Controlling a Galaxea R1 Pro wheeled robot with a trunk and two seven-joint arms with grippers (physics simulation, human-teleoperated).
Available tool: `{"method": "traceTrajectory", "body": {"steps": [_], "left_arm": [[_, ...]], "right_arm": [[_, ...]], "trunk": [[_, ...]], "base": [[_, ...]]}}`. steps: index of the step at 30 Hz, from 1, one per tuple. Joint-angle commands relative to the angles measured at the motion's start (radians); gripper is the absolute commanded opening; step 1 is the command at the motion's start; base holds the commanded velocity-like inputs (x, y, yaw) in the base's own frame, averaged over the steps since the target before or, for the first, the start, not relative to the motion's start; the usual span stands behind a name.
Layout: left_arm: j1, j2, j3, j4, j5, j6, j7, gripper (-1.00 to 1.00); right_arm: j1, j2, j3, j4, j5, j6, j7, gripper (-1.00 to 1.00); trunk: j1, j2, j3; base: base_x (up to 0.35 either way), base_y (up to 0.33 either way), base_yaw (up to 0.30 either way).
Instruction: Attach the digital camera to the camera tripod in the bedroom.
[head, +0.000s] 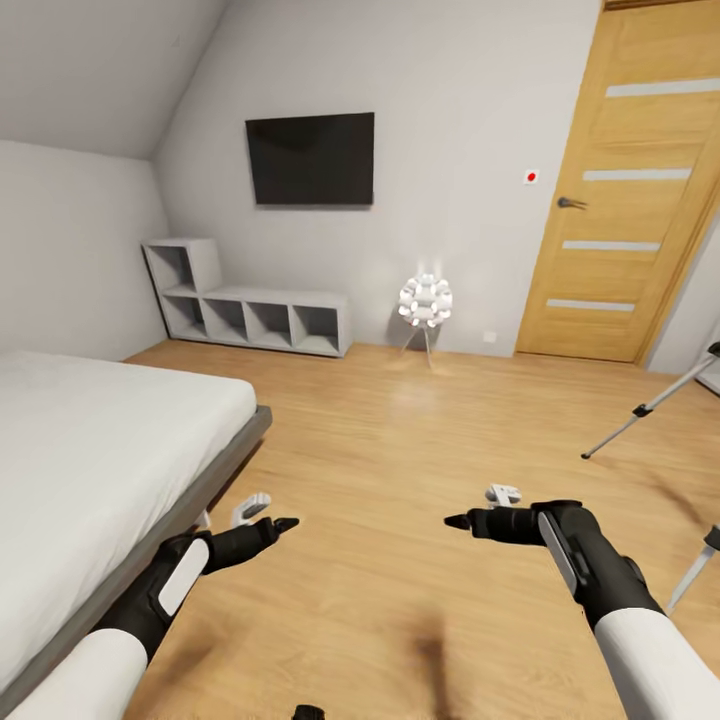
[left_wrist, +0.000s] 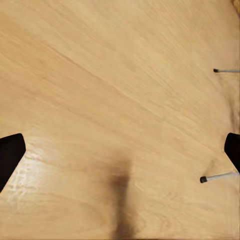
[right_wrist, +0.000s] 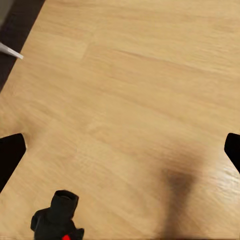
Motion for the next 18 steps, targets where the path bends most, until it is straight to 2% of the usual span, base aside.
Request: {"method": "traceTrajectory", "body": {"steps": [1,7,12,18], "left_arm": [[0.000,0.004,-0.003,-0.004,0.006,0.005,-0.031,1.00],[0.000,0.005,-0.005,-0.005,0.003,0.006,-0.076,1.00],[0.000,0.005,-0.005,0.002,-0.003,0.004,-0.083,1.00],[0.000,0.008,-0.004,0.010,-0.004,-0.002,-0.072,1.00]], "right_arm": [[-0.001,-0.015,-0.005,-0.006,-0.003,0.016,0.046,1.00],[-0.001,-0.067,-0.010,-0.015,-0.004,0.030,0.148,1.00],[-0.001,-0.083,-0.012,-0.016,-0.003,0.033,0.166,1.00],[-0.001,-0.086,-0.014,-0.015,-0.002,0.034,0.167,1.00]], "trunk": [[0.000,-0.001,-0.005],[0.003,-0.002,-0.028],[0.005,-0.003,-0.048],[0.008,-0.005,-0.071]], "base": [[0.000,0.000,0.000],[0.000,0.000,0.000],[0.000,0.000,0.000],[0.000,0.000,0.000]]}}
